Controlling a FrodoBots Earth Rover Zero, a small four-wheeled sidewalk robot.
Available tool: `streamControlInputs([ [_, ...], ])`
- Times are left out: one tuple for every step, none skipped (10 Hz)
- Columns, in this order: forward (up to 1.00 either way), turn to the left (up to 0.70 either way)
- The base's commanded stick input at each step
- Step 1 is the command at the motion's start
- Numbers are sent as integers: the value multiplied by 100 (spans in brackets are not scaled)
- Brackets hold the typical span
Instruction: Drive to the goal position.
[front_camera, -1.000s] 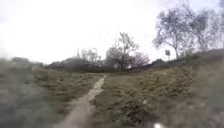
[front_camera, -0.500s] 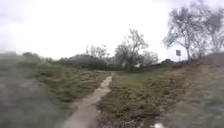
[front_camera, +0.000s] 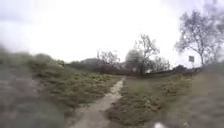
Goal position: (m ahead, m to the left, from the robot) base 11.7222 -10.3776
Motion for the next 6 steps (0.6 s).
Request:
streamControlInputs([
  [70,33],
  [70,34],
  [70,35],
  [70,0],
  [70,-13],
  [70,-14],
])
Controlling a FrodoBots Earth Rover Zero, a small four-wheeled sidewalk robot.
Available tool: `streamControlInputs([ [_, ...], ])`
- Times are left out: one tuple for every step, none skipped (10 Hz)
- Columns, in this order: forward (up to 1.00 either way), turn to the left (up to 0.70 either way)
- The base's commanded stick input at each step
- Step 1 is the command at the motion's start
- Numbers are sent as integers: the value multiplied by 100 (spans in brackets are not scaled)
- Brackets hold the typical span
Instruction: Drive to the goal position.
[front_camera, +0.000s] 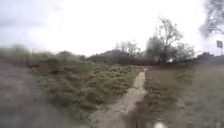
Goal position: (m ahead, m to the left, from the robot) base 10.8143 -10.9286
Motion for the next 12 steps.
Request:
streamControlInputs([
  [70,-31],
  [70,-13],
  [70,-12],
  [70,-35],
  [70,-35],
  [48,-49],
  [12,-24],
  [0,0],
  [0,0],
  [0,0],
  [0,0],
  [0,0],
])
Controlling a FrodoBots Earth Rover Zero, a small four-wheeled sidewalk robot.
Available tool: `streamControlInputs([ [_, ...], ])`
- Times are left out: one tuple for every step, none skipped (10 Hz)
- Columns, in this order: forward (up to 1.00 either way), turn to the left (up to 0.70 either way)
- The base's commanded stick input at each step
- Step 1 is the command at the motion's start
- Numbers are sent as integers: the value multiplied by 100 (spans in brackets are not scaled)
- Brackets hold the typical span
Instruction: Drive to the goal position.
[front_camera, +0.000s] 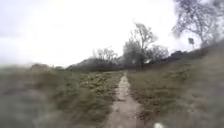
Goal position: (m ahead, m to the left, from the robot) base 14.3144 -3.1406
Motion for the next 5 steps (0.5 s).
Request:
streamControlInputs([
  [0,0],
  [0,0],
  [0,0],
  [0,0],
  [14,0],
])
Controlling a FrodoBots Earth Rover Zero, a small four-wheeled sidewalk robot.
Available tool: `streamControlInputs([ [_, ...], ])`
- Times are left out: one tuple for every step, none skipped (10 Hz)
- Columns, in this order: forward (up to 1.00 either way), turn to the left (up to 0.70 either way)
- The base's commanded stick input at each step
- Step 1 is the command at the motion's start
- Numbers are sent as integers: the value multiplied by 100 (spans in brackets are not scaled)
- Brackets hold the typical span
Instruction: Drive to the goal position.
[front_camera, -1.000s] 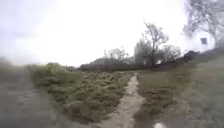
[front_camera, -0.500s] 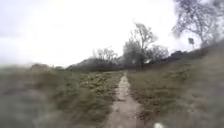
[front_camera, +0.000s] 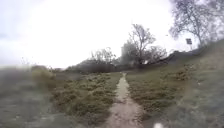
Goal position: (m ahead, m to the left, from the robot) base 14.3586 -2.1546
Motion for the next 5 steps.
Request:
streamControlInputs([
  [70,0],
  [70,0],
  [70,-3],
  [70,-19],
  [70,-35],
])
